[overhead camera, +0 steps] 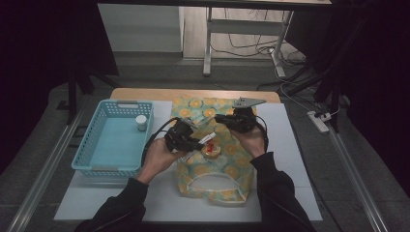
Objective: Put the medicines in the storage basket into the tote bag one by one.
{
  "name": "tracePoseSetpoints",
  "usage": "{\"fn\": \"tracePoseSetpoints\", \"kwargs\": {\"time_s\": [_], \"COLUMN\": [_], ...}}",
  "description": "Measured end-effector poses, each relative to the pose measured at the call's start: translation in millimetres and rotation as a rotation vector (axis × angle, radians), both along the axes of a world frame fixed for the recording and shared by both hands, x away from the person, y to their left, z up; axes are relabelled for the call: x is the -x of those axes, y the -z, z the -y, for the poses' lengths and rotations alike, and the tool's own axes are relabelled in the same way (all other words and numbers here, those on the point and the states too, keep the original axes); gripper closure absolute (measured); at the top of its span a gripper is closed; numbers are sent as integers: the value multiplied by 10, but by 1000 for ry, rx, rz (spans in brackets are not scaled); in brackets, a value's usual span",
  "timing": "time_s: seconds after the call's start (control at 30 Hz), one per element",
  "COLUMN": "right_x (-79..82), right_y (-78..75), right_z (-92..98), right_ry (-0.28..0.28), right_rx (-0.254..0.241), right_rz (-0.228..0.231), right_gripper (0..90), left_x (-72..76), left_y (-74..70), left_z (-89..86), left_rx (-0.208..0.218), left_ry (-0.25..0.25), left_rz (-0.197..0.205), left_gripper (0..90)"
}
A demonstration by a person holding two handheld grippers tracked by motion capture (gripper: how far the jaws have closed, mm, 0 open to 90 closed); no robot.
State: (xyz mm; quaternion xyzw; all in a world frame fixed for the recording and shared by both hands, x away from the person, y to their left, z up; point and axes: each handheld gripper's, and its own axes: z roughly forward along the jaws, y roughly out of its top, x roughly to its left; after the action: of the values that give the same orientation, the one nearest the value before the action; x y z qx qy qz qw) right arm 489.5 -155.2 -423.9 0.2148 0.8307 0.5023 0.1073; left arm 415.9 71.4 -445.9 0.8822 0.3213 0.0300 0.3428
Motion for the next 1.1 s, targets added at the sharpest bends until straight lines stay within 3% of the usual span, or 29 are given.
{"fn": "tracePoseSetpoints", "kwargs": {"time_s": [0.33, 0.8, 1.1], "right_x": [0, -13, -41], "right_y": [16, 49, 82], "right_z": [-15, -30, -21], "right_ry": [1, 12, 28], "right_rx": [4, 13, 23], "right_rz": [1, -5, -16], "right_gripper": [900, 900, 900], "left_x": [-162, -420, -564], "left_y": [109, 274, 389], "left_z": [199, 326, 376], "left_rx": [-32, -74, -130], "left_ry": [-12, -41, -59], "left_rz": [33, 77, 106], "left_gripper": [752, 752, 751]}}
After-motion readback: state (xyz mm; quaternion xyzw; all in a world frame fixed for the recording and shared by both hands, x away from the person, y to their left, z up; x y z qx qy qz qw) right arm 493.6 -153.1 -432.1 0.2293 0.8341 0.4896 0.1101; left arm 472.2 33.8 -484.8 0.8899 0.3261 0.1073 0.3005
